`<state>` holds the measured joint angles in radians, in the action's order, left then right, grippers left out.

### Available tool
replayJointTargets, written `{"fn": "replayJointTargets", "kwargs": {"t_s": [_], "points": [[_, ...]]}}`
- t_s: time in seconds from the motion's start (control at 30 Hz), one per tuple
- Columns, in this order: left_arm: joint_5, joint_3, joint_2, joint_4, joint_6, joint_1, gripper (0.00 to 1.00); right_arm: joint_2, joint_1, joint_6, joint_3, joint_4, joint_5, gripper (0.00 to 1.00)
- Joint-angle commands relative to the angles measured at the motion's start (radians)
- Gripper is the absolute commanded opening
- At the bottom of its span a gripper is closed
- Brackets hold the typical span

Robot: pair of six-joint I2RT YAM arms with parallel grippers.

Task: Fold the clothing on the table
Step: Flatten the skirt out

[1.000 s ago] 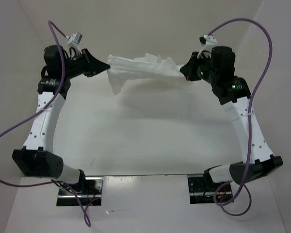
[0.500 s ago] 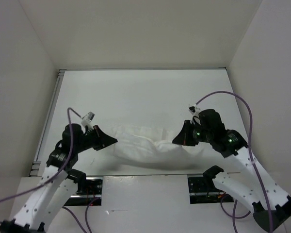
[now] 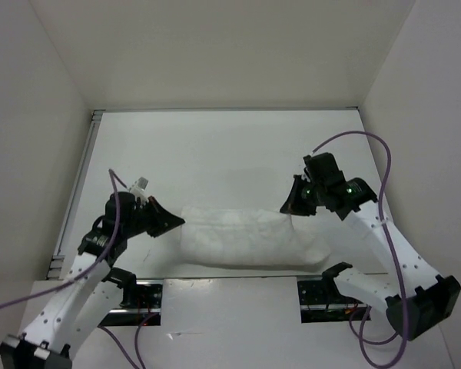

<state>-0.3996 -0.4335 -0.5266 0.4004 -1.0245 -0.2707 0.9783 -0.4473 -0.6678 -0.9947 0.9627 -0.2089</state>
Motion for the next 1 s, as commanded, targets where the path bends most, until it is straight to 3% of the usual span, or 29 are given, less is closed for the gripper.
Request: {"fn": "replayJointTargets", "kwargs": {"t_s": [0.0, 0.07, 0.2, 0.23, 0.33, 0.43, 0.5, 0.6, 0.67, 0.73, 0.8, 0.87, 0.9, 0.97], "points": [[0.091, -0.184, -0.215, -0.114, 0.145, 0.001, 0.0, 0.12, 0.068, 0.109, -0.085, -0.076, 0.111, 0.0], [0.161, -0.295, -0.404, -0.083, 0.223, 0.001, 0.0, 0.187, 0.135, 0.135, -0.145, -0.163, 0.155, 0.0], [0.206, -0.662, -0.75, -0.042, 0.435, 0.051, 0.0, 0.428, 0.219, 0.23, -0.407, -0.229, 0.265, 0.0], [0.206, -0.832, -0.798, -0.041, 0.461, 0.065, 0.0, 0.46, 0.219, 0.243, -0.547, -0.229, 0.294, 0.0], [0.197, -1.146, -0.95, 0.021, 0.526, 0.097, 0.0, 0.564, 0.243, 0.305, -0.834, -0.239, 0.374, 0.0], [0.188, -1.348, -1.059, 0.069, 0.555, 0.12, 0.0, 0.649, 0.265, 0.353, -1.101, -0.196, 0.42, 0.02], [0.177, -1.471, -1.085, 0.092, 0.57, 0.131, 0.0, 0.658, 0.265, 0.382, -1.173, -0.196, 0.421, 0.02], [0.168, -1.473, -1.076, 0.068, 0.57, 0.151, 0.0, 0.658, 0.265, 0.41, -1.187, -0.214, 0.381, 0.03], [0.139, -1.36, -1.046, 0.017, 0.57, 0.151, 0.0, 0.603, 0.265, 0.401, -1.052, -0.261, 0.346, 0.03], [0.116, -1.227, -1.003, -0.04, 0.543, 0.151, 0.0, 0.554, 0.265, 0.381, -0.825, -0.312, 0.284, 0.03], [0.107, -0.998, -0.96, -0.132, 0.505, 0.151, 0.0, 0.49, 0.239, 0.346, -0.613, -0.344, 0.273, 0.03], [0.097, -0.851, -0.935, -0.207, 0.471, 0.127, 0.0, 0.433, 0.223, 0.314, -0.48, -0.344, 0.231, 0.03], [0.108, -0.717, -0.916, -0.23, 0.456, 0.095, 0.0, 0.413, 0.208, 0.28, -0.352, -0.344, 0.214, 0.03], [0.117, -0.627, -0.906, -0.279, 0.39, 0.027, 0.0, 0.357, 0.174, 0.216, -0.186, -0.294, 0.174, 0.03]]}}
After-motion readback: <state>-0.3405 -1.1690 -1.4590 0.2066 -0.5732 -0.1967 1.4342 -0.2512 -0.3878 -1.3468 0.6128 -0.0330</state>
